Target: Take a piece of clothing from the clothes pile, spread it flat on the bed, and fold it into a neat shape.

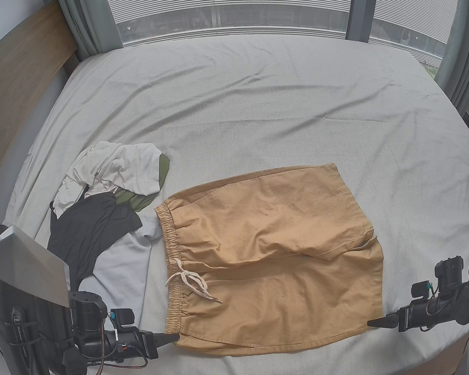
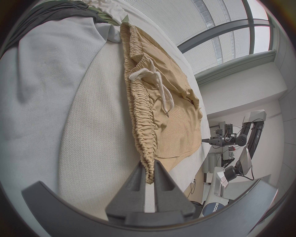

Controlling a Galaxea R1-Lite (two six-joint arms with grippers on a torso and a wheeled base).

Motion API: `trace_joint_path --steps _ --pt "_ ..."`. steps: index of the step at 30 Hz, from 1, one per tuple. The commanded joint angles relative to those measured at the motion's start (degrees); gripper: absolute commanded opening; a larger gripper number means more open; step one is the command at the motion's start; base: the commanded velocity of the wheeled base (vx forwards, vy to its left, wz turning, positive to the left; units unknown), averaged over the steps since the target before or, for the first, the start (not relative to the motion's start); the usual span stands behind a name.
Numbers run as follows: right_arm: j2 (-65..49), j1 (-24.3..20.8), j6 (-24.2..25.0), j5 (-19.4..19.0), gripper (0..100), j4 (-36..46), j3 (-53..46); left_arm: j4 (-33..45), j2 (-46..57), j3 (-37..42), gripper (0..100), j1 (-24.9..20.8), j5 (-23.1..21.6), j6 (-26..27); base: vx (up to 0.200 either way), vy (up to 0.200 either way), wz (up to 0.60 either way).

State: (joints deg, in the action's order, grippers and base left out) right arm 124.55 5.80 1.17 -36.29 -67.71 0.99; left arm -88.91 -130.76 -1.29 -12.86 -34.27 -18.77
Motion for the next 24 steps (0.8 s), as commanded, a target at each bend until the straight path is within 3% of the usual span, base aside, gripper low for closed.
trace_joint_path --steps 1,2,3,7,18,24 --pt "4.21 -0.18 0.15 0.52 100 -1.02 -0.99 -0.04 -0.02 -0.03 0 0.03 -0.01 -0.04 0.0 0.0 0.0" --pt "4.91 -0.35 0.15 0.7 100 -1.73 -0.99 -0.04 -0.02 -0.03 0 0.03 -0.01 -0.04 0.0 0.0 0.0" --pt "6.14 -0.71 0.5 0.87 0 -3.48 -0.99 -0.04 -0.02 -0.11 0 -0.06 -0.01 -0.04 0.0 0.0 0.0" --pt "8.87 -1.5 0.76 0.96 0 -6.39 -0.99 -0.04 -0.11 -0.11 0 -0.06 -0.01 -0.04 0.0 0.0 0.0" --pt "6.93 -0.09 0.94 0.78 0 -5.15 -0.99 -0.04 -0.29 -0.11 0 0.12 -0.01 -0.12 0.0 0.0 0.0" --pt "-3.26 -0.18 0.5 0.78 0 5.48 -0.99 0.14 3.05 1.29 0 0.73 0.17 -0.56 0.0 0.0 0.0"
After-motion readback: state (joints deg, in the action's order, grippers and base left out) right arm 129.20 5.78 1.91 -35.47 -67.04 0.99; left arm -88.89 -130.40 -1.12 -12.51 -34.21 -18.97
